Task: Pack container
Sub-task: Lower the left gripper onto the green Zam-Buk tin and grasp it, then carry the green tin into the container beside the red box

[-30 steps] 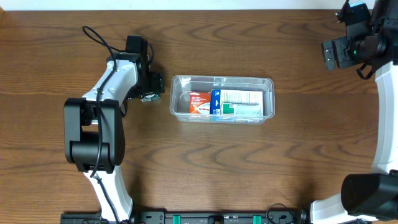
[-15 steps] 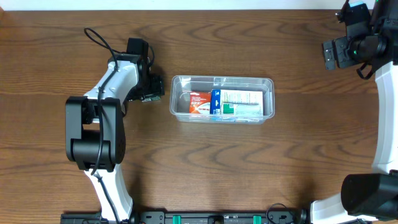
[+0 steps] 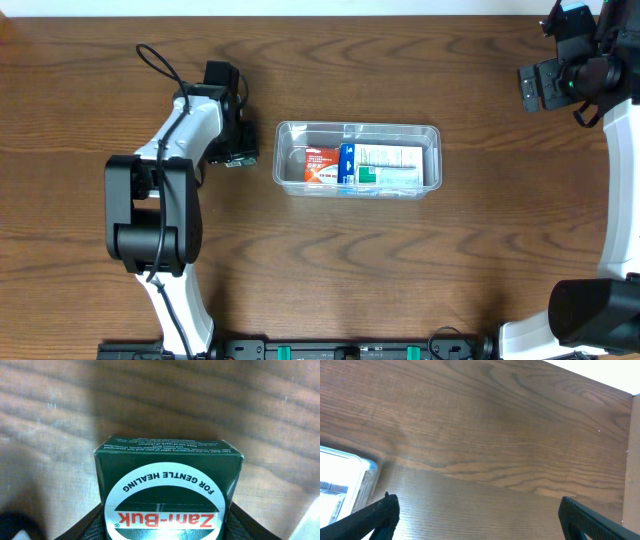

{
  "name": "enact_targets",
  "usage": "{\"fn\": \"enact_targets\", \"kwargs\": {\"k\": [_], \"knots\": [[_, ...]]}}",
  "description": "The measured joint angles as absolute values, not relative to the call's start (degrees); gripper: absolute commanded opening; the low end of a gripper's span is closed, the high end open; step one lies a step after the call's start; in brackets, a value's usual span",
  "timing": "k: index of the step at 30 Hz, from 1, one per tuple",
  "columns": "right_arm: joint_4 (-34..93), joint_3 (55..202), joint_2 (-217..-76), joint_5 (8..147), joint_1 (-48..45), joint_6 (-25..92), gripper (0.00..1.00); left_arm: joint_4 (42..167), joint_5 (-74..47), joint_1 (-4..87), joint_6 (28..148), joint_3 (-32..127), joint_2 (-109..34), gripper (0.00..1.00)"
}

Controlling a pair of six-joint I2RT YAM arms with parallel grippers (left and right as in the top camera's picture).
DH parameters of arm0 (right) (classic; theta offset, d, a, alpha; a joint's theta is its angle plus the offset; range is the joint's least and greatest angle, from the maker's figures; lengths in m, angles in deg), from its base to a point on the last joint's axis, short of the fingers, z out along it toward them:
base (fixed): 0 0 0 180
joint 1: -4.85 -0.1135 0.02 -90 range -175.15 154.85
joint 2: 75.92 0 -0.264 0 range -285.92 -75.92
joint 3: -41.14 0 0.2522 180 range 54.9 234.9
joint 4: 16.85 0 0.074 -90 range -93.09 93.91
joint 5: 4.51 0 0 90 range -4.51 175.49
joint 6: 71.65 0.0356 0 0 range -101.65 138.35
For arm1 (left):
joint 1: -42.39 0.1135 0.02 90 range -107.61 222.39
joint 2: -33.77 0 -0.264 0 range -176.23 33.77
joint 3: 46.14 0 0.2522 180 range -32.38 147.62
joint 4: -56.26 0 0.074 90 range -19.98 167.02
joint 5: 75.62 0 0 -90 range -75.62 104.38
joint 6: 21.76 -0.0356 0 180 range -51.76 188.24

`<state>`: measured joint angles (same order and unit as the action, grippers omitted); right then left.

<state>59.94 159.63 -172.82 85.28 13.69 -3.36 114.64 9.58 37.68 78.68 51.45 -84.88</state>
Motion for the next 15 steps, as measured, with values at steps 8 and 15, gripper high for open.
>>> {"fn": "enact_targets", "kwargs": {"k": [8, 15], "knots": [[59.9, 159.6, -172.8, 85.3, 13.7, -3.4, 0.99, 121.7, 5.0, 37.7, 78.7, 55.6, -76.2, 0.53], [59.9, 159.6, -172.8, 85.3, 13.7, -3.4, 0.99, 124.9, -5.5, 37.2, 78.7, 57.1, -62.3, 0.53]]}}
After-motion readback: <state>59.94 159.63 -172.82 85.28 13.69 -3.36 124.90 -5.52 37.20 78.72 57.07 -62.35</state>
